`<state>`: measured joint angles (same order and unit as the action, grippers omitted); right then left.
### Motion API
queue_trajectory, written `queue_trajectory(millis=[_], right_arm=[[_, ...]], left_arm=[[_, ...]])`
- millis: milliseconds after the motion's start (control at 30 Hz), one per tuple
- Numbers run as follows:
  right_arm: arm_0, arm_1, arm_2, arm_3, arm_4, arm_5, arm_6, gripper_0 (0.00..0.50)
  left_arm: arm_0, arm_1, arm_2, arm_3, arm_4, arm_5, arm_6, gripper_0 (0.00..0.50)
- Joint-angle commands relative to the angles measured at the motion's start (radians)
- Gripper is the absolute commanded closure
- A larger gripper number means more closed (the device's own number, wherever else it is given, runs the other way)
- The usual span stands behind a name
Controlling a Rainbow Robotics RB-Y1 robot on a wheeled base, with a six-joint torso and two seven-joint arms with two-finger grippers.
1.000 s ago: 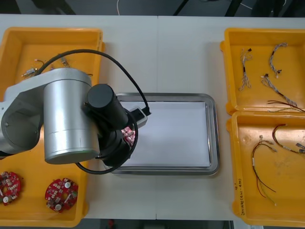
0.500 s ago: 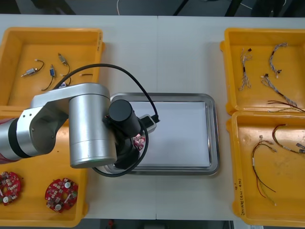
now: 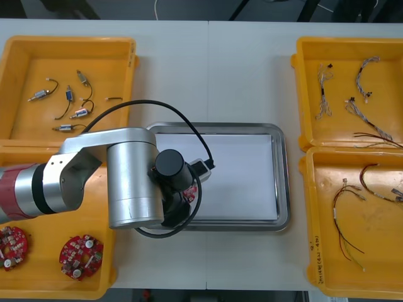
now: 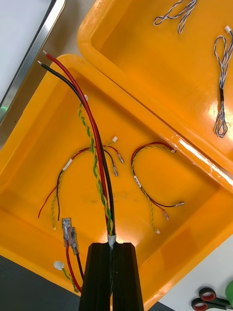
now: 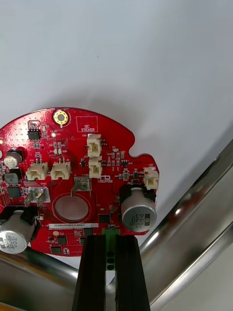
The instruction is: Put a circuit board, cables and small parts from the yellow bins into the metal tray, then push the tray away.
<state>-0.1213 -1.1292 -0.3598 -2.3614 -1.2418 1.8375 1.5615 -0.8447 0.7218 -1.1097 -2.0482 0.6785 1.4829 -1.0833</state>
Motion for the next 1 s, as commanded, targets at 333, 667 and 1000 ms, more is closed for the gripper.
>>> queue_trajectory(millis=[333,667,1000], right_arm=[[-0.023,-0.038,0.010,-0.018,-0.001,0.008,0.006,0.500],[-0.021,-0.040,0.010,-0.018,-0.001,0.008,0.005,0.500],[-0.021,-0.038,0.010,-0.019,-0.001,0.008,0.005,0.500]], left_arm=[[-0.036,-0.024,-0.015,-0.010,0.000,-0.012,0.138,0.495],[-0.034,-0.021,-0.032,-0.038,-0.016,-0.012,0.178,0.000],[-0.036,-0.001,-0.016,-0.081,-0.010,0.010,0.209,0.000]])
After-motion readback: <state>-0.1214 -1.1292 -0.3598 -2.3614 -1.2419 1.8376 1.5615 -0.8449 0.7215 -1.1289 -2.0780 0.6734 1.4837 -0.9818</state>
